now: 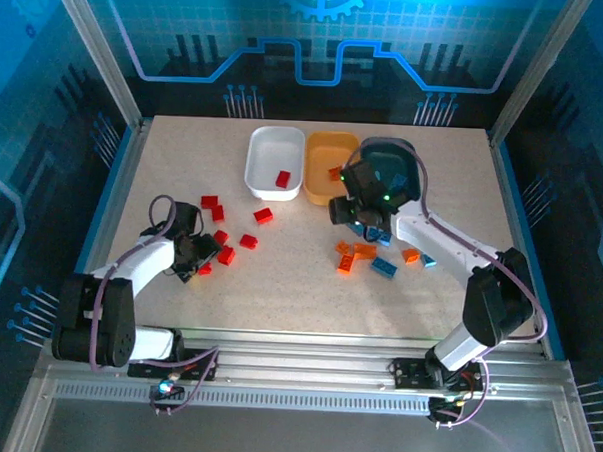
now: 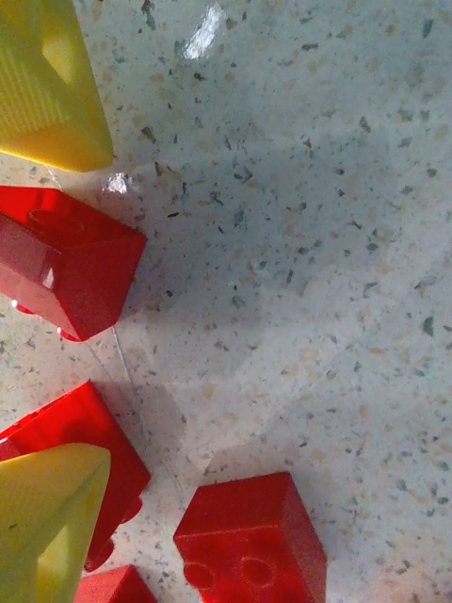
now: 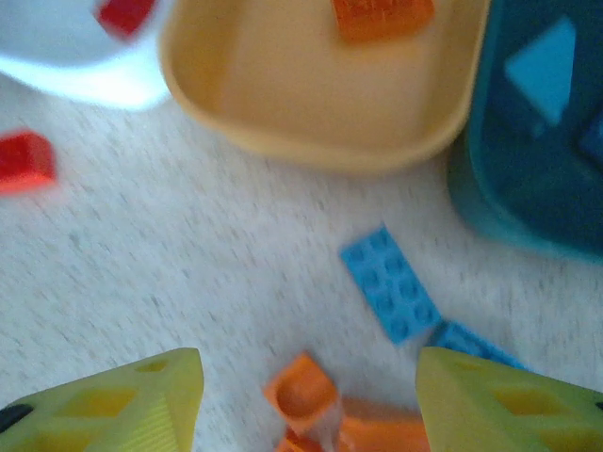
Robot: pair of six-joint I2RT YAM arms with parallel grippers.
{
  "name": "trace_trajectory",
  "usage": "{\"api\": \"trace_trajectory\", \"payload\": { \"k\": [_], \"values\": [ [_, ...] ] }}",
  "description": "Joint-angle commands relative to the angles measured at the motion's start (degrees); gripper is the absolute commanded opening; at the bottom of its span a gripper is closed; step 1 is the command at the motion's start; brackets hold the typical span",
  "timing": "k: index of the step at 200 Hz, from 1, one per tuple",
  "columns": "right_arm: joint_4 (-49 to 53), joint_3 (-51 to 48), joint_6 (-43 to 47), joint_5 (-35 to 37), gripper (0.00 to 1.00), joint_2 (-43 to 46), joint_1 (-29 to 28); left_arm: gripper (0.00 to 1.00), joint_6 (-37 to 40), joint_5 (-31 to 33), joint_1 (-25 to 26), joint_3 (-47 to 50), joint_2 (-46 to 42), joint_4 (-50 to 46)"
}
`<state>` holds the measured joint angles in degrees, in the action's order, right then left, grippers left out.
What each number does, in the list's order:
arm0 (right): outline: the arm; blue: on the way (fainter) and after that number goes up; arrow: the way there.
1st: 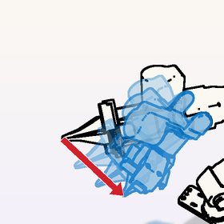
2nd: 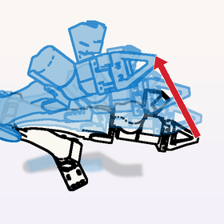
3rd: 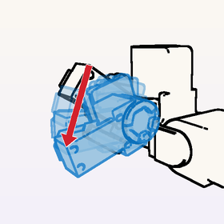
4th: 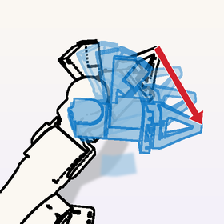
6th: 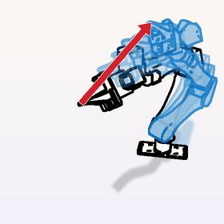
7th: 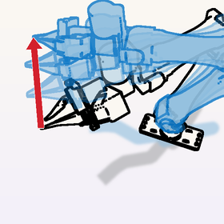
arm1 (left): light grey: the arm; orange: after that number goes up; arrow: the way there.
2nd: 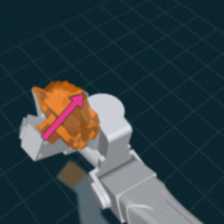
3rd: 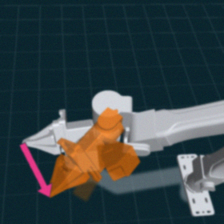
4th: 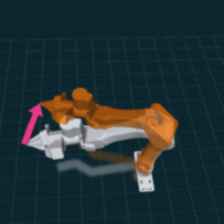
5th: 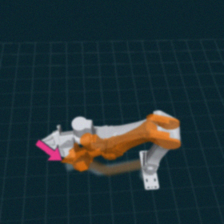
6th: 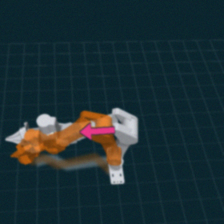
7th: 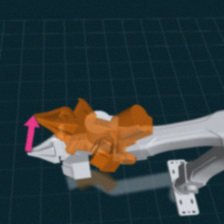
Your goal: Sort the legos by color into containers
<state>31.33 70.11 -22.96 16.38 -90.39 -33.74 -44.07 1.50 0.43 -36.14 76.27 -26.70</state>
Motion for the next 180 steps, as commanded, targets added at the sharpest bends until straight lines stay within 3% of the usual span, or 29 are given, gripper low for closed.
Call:
{"api": "trace_trajectory", "payload": {
  "k": [1,75,128,180],
  "values": [
    [-1.01,-3.62,-1.52,0.17,0.62,5.18,-0.05,0.73,0.09,-0.34,-0.51,-0.49,-0.46,-1.43],
    [-1.49,-3.21,-0.83,-0.99,0.61,6.24,1.3,0.41,-1.4,-2.06,-0.25,2.74,-0.93,0.17],
    [-1.27,-3.79,-0.82,-0.8,0.6,6.37,1.35,0.28,0.9,-0.18,-0.25,2.21,-2.97,-0.68],
    [-1.45,-5.06,-1.08,-0.3,0.6,7.15,1.58,0.26,1.84,0.7,0.87,0.59,-7.45,-3.5]
  ]
}}
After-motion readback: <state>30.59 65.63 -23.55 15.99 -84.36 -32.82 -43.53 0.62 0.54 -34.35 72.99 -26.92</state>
